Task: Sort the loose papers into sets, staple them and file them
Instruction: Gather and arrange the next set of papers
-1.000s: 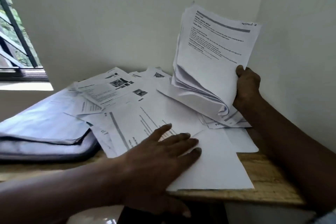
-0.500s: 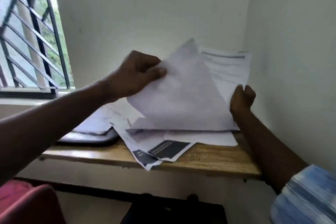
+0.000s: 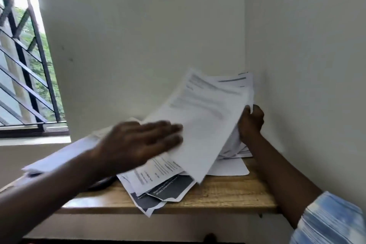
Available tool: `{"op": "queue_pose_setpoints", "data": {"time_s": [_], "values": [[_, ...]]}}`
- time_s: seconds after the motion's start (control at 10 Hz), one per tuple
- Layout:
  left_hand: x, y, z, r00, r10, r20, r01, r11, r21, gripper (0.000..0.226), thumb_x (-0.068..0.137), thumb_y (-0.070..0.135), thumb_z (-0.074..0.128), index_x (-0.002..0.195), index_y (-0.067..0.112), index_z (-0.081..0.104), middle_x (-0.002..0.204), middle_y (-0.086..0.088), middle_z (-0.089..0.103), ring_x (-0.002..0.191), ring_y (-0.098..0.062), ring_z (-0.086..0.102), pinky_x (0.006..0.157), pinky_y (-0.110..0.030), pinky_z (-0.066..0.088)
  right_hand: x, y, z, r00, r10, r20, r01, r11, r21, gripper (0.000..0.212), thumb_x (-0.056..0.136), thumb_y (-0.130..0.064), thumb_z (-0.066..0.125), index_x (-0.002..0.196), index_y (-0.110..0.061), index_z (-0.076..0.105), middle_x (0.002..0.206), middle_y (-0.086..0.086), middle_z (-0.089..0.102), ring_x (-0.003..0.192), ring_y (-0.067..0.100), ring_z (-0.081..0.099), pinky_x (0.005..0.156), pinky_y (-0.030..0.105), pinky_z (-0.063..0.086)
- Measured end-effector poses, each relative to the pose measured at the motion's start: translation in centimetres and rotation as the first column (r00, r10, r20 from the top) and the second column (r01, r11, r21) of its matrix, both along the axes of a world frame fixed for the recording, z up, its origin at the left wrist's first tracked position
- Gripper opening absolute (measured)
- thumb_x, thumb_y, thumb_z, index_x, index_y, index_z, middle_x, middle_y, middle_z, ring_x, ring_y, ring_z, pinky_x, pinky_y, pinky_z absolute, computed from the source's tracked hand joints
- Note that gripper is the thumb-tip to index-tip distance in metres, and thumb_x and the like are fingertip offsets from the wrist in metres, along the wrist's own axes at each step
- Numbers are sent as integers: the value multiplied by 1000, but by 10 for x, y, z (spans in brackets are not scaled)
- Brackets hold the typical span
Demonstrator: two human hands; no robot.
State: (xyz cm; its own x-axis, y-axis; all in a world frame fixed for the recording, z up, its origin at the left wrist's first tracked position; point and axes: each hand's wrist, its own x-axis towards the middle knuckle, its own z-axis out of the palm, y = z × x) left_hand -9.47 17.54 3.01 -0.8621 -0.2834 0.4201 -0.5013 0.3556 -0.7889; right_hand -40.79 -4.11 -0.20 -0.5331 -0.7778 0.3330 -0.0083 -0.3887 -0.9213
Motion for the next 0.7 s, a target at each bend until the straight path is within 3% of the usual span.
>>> {"op": "queue_pose_setpoints", "data": {"time_s": [0.1, 0.2, 0.3, 0.4, 0.5, 0.7], "values": [[-12, -14, -27, 998, -27, 49, 23, 998, 65, 42, 107, 7, 39, 140, 16, 63, 151, -8, 56, 127, -24, 65, 53, -26, 53, 5, 0, -1, 995, -17, -98, 6, 993, -115, 24, 101, -22, 52, 92, -1, 60, 94, 19, 67, 89, 33, 63, 85, 44, 50], [-17, -33, -38, 999, -9, 34, 8, 999, 40, 49, 108, 5, 30, 140, 18, 64, 153, -7, 55, 130, -24, 63, 51, -26, 49, 11, 7, 0, 993, 3, -120, -24, 984, -175, 25, 101, -18, 50, 83, -2, 55, 83, 15, 64, 79, 27, 58, 77, 38, 46], [-23, -39, -40, 1000, 4, 1, -4, 999, 33, 53, 105, 3, 27, 135, 17, 69, 149, -9, 59, 127, -28, 65, 52, -29, 51, 9, 5, 4, 995, 77, -58, -87, 979, -185, 29, 101, -15, 52, 72, -12, 48, 71, 0, 56, 70, 17, 49, 69, 33, 40], [-28, -43, -40, 1000, -8, -9, 8, 1000, 22, 42, 96, 3, 55, 133, 17, 69, 147, -11, 60, 126, -31, 64, 59, -33, 54, 9, 10, 6, 988, 154, 16, -148, 970, -192, 38, 99, -10, 54, 66, -19, 37, 64, -9, 43, 68, 13, 38, 65, 30, 33], [-32, -44, -40, 999, -24, -42, 26, 999, 25, 36, 95, 12, 66, 130, 18, 70, 144, -11, 62, 126, -33, 63, 67, -36, 53, 10, 13, 9, 959, 273, 79, -251, 944, -216, 40, 96, -7, 54, 67, -19, 29, 65, -6, 34, 71, 16, 30, 65, 30, 27], [-44, -41, -37, 998, -49, -47, 49, 999, -4, 27, 99, 18, 58, 123, 19, 72, 139, -9, 66, 124, -32, 64, 85, -43, 51, 14, 20, 11, 919, 386, 78, -360, 904, -231, 19, 88, -6, 51, 83, 9, 41, 82, 9, 45, 79, 21, 36, 72, 36, 32]]}}
